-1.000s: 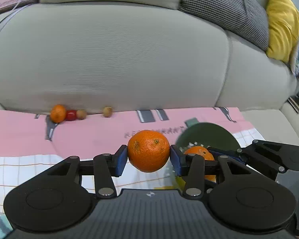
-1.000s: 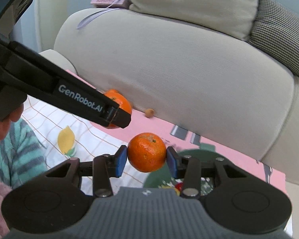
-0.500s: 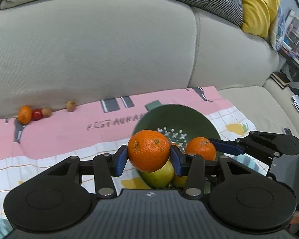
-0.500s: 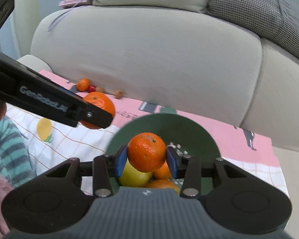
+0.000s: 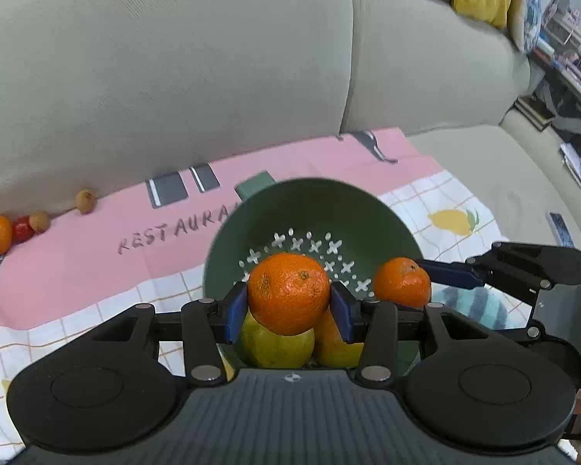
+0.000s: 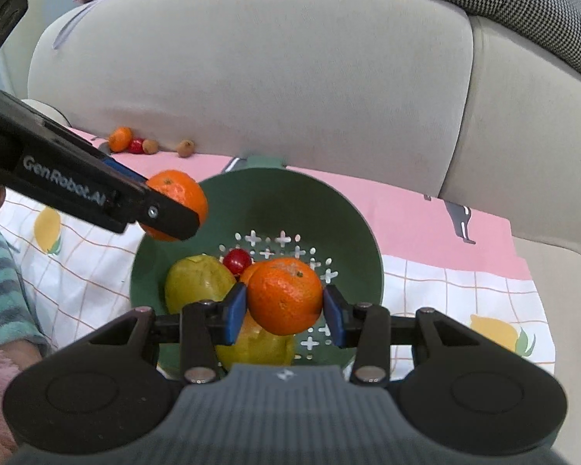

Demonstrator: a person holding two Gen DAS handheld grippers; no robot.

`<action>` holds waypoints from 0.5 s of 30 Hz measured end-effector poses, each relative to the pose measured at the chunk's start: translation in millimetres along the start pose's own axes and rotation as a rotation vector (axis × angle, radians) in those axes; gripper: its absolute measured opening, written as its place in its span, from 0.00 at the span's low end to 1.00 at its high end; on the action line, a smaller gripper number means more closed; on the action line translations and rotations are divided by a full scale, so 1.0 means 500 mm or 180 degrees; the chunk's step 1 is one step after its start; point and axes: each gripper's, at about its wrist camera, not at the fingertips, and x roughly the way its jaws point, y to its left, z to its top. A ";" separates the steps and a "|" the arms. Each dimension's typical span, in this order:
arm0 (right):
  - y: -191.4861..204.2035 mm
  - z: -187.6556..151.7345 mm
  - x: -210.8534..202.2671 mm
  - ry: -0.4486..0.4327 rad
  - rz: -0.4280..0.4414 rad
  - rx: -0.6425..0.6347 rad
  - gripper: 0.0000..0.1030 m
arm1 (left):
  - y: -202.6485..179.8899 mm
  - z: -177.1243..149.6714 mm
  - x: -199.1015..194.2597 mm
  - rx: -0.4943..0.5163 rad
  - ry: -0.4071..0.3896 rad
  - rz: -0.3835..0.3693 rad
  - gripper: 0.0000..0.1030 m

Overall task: Organize fruits
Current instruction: 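Lower both tools into the colander and open them to release the tangerines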

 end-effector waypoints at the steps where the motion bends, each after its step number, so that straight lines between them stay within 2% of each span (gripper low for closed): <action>1: -0.001 -0.001 0.005 0.0012 -0.0002 -0.0026 0.39 | -0.001 0.002 0.009 0.0013 0.0033 0.0000 0.50; 15: -0.012 0.028 0.091 0.0136 -0.0026 -0.0434 0.39 | -0.005 0.058 0.117 0.0254 0.0274 0.0040 0.50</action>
